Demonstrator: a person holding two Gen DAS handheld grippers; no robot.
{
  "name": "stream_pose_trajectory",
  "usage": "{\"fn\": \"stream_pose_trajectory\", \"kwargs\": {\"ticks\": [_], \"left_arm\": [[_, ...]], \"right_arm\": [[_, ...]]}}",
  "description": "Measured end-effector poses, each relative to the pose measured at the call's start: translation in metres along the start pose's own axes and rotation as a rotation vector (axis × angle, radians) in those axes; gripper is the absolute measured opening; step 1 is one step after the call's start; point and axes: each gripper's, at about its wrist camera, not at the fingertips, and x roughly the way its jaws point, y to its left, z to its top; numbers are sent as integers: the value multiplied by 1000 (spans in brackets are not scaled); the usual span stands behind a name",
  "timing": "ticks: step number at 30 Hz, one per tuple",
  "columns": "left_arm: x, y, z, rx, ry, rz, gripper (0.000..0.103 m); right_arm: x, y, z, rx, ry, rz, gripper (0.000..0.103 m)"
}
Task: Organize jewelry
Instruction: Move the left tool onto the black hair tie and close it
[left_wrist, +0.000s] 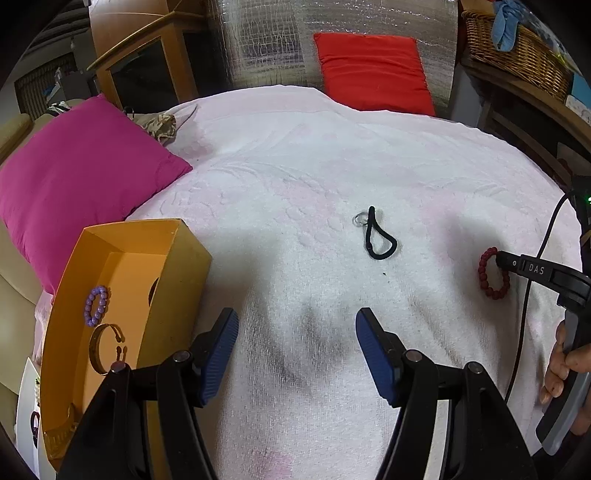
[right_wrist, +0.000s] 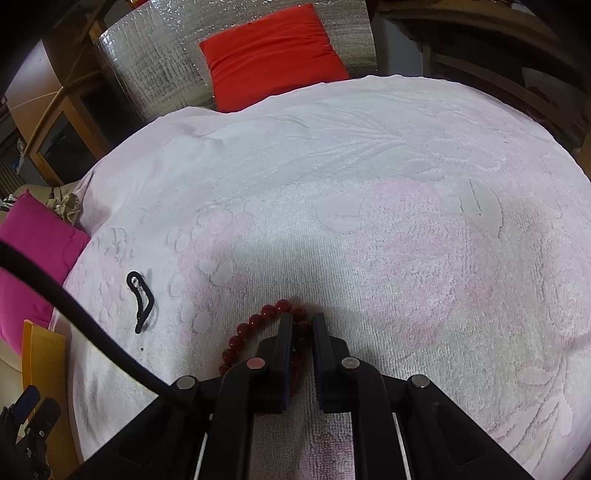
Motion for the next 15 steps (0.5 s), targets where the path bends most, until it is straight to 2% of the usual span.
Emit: {"fn": "stream_pose_trajectory", "kwargs": {"ticks": [8,15], "left_arm": [[16,1,8,-29,16,-27,67],[50,-11,39,-56,25,-141,67]], "right_arm": [[-3,-15,5,54,-5,41,11],[0,-28,12,122,18,76,11]]}}
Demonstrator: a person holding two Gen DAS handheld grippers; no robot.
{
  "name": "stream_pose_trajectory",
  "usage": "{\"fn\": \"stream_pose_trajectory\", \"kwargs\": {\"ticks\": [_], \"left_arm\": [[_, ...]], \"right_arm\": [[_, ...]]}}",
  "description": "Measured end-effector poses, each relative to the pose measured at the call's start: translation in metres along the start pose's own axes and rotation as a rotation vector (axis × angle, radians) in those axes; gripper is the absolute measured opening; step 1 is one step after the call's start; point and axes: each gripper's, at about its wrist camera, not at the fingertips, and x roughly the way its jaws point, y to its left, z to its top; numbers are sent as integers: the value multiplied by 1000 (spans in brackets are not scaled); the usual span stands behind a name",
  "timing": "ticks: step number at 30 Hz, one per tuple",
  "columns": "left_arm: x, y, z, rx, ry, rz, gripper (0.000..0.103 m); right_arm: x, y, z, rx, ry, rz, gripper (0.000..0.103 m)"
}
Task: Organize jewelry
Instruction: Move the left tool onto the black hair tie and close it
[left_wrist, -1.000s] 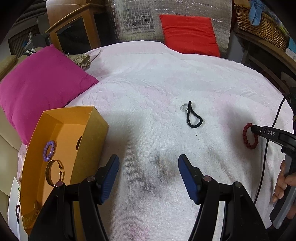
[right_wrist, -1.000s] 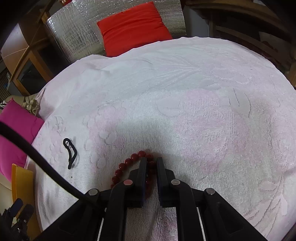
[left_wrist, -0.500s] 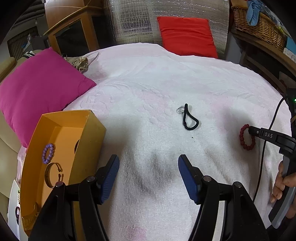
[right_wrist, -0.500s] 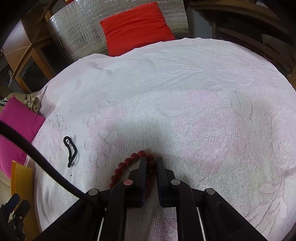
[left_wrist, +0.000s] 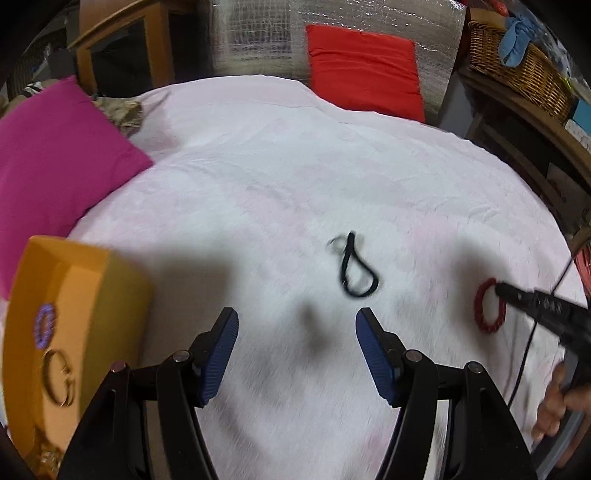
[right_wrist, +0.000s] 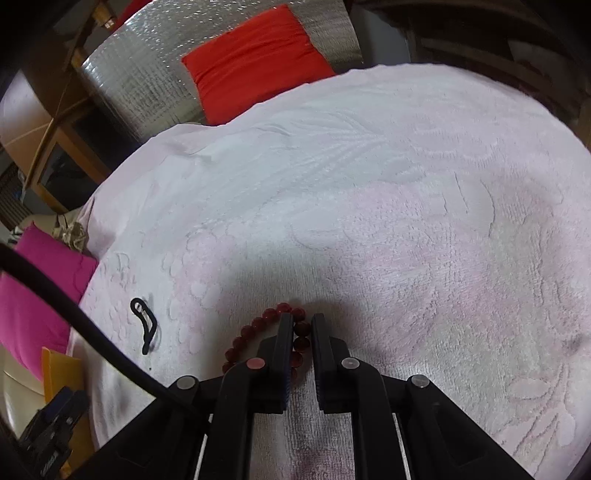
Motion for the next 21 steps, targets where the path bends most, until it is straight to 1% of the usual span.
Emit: {"fn": "stream_pose_trajectory", "kwargs": {"ticks": [4,9,14,17,21], "left_arm": [[23,-10,14,-1,9,-37,67],[45,-18,27,1,13,-43,67],[62,-23,36,-2,22,-73,67],[71,-25,41,6,24,-69,66],[81,-24,44,-16,44,-97,50]], "right_arm": [[1,-1,1,13,9,15,11],[4,-3,3,20,16,27,11],[5,-5,4,29,19,38,11],[6,-5,4,28,19,41,11],[6,-6,3,25,17,44,11]]}}
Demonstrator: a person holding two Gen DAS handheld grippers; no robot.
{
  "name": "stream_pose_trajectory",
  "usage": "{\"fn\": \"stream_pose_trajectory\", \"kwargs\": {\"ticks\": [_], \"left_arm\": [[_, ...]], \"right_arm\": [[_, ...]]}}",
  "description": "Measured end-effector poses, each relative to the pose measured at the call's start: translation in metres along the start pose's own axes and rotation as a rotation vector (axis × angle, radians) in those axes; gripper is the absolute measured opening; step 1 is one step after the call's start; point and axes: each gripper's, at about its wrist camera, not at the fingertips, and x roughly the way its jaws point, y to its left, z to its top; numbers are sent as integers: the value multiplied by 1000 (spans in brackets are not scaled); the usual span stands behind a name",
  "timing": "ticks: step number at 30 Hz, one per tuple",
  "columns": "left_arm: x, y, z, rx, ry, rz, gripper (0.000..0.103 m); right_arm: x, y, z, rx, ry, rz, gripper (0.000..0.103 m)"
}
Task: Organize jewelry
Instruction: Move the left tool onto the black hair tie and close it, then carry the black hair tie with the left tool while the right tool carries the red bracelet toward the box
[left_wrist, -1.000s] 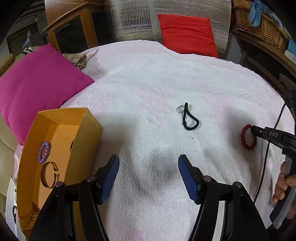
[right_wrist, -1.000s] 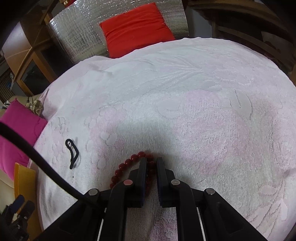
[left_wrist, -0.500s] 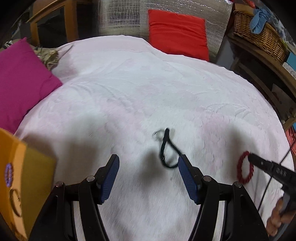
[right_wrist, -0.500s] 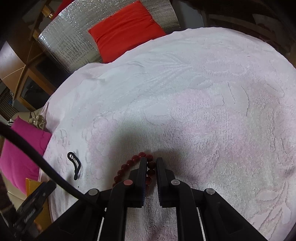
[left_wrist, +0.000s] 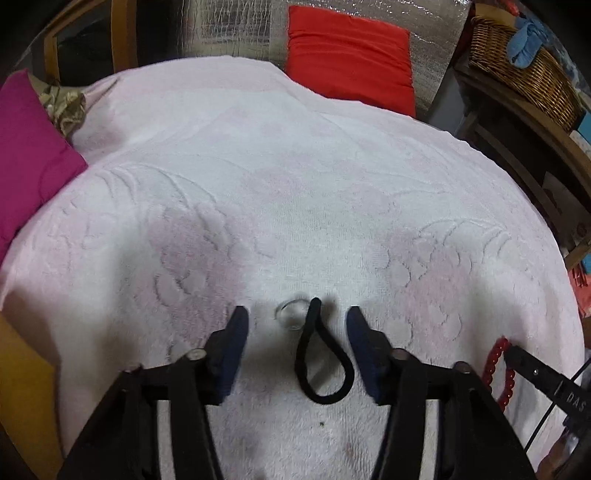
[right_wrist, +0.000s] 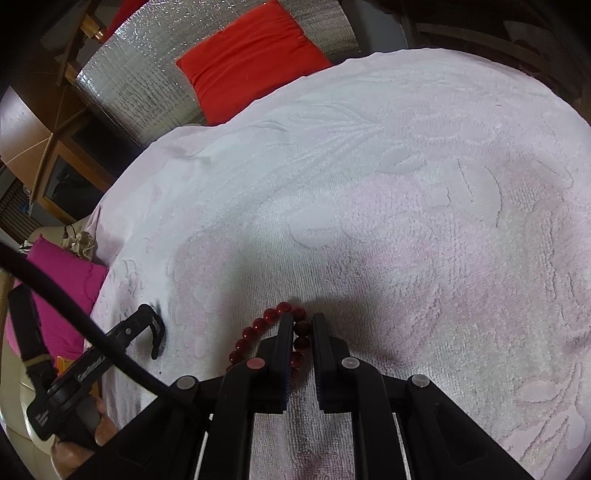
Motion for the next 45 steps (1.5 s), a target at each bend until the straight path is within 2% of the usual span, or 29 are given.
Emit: {"fn": "stream_pose_trajectory", "kwargs": {"ticks": [4,6,11,12,28,35,45], "left_arm": [[8,-3,2,11,9,-13,37],[10,-7,3,24,9,-16,24],[10,-12,3,46,-4,-22,21],[9,-13,3,52,-7,-24,7],[-56,-22,-22,108,-50,-31,8],[-88,-22,-37,138,-92,23,8],[-117,-4,-55,114,-119,46,8]], "right_arm": [[-1,-1,0,-4,0,6,11],[-1,-1,-1,-5,1,9,11],[-3,-3,-1,-1,-1,16,11],[-3,-3,-2,2,-4,20,11],[-32,-8,7,87,-80,157,11],[-48,19,-2,15,-132,211,11],[-64,54,-20,-68,-183,270,11]]}}
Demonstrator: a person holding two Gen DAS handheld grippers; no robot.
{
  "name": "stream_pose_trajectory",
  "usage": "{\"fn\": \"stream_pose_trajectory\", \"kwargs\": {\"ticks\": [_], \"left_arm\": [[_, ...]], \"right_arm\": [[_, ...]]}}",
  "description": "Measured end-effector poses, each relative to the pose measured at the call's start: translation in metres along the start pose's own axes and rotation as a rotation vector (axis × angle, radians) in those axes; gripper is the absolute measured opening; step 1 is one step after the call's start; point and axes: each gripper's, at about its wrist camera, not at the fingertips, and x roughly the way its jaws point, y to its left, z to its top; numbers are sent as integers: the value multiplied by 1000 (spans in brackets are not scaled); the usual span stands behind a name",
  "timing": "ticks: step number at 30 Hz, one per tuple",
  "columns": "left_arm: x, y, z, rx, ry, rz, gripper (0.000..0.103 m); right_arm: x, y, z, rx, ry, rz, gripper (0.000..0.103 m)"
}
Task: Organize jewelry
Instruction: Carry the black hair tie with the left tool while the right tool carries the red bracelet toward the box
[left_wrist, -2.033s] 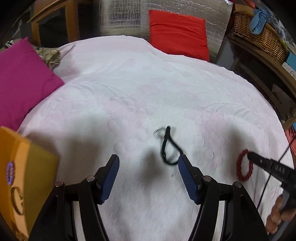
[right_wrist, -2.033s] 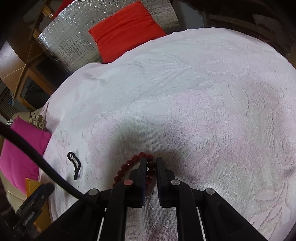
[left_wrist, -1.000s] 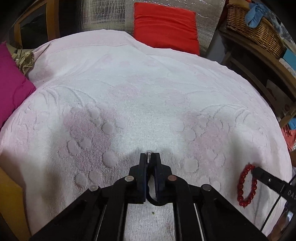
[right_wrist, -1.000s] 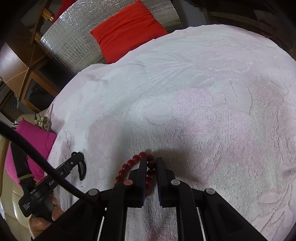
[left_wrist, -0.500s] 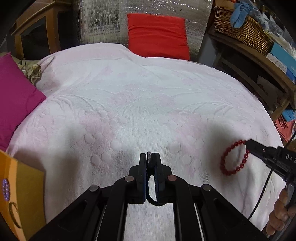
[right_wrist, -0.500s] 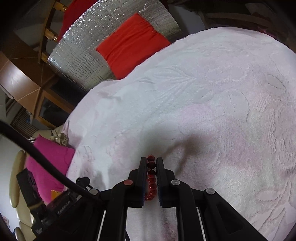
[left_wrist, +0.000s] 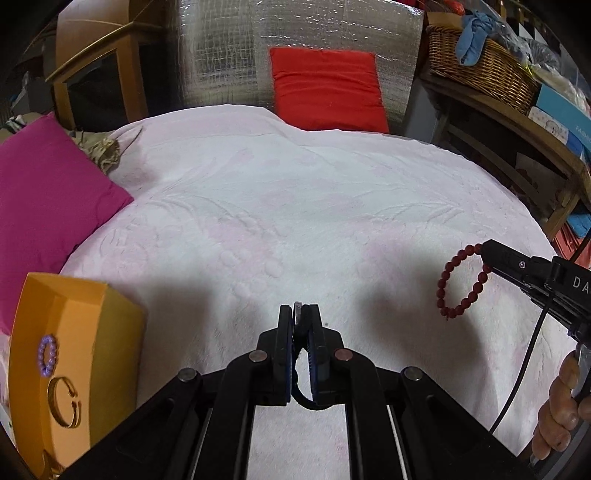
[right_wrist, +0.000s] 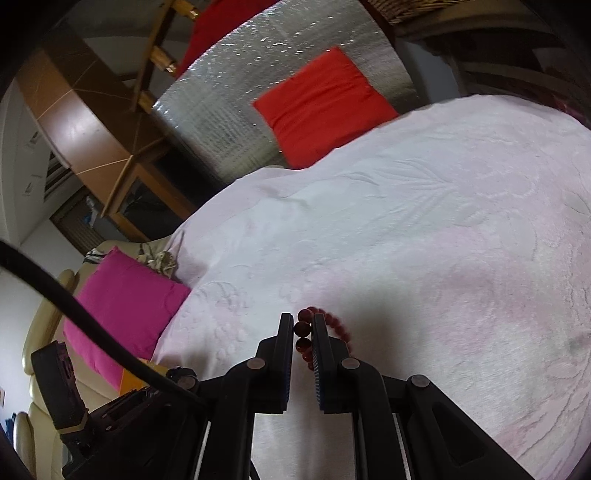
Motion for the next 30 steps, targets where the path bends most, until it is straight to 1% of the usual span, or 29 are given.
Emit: {"fn": "stream_pose_trajectory", "kwargs": {"ticks": [13,21,23,26,30], "left_arm": [[-31,29,-31,-77,-19,40,8],[-64,56,-54,-121,-46,76,8],[-74,66,-58,-128,-53,83,8],[-91,82,-65,-132,-69,113,8],[-110,114,-76,-173,-78,156,8]], "right_arm": [[-6,47,-26,-75,11,88,11],[-4,77,-41,-110,27,124,11],[-2,88,-46,-120,36,142,11],[3,103,-53,-139,49,165,11],[10,131,-67,-175,74,204,11]]}}
